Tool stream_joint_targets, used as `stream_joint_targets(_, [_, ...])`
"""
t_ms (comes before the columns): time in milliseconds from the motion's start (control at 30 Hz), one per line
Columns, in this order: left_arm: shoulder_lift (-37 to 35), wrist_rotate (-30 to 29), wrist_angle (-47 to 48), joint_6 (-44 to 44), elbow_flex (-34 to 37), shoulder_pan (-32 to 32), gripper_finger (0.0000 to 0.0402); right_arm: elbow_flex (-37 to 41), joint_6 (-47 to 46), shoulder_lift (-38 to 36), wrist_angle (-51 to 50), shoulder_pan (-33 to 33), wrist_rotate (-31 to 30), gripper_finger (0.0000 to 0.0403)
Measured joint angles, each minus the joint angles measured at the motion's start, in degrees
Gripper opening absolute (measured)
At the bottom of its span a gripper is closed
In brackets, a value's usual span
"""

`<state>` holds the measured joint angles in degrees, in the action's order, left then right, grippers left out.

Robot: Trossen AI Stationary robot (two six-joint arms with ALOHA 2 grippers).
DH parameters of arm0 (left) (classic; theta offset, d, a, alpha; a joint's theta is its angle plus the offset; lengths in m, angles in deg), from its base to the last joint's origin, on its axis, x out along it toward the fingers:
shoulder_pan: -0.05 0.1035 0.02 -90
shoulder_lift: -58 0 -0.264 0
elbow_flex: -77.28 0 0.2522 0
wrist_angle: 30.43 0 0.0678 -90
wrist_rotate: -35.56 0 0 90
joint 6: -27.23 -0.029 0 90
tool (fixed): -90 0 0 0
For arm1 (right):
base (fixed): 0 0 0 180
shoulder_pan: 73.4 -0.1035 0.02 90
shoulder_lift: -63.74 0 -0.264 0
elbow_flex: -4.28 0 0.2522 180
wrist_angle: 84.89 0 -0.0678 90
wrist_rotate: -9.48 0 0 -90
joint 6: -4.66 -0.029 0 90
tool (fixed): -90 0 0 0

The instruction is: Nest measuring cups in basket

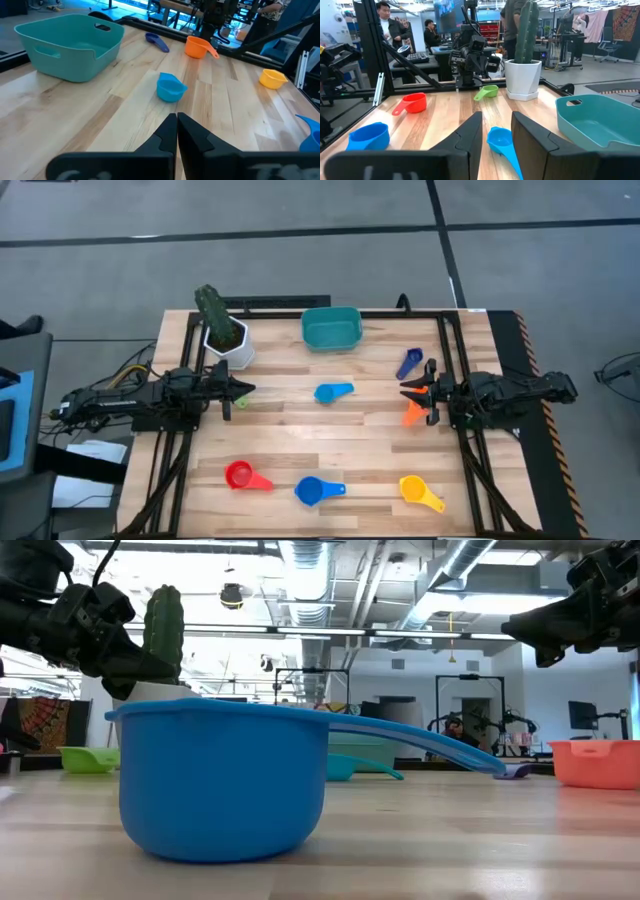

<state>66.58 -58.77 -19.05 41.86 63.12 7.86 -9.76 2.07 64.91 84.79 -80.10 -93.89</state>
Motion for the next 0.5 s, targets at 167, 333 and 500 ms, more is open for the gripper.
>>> stream_joint_targets(167, [0.0,0.0,0.0,0.0,0.0,0.0,0.0,0.0,0.0,0.0,0.0,0.0,0.0,0.0134])
stream_joint_targets(333, [0.0,-0.1,0.0,0.0,0.0,0.0,0.0,0.0,0.0,0.0,0.0,0.0,0.0,0.0133])
stream_joint_targets(500, [0.0,-0.4,-0.1,0.0,0.0,0.0,0.0,0.0,0.0,0.0,0.0,0.0,0.0,0.0128])
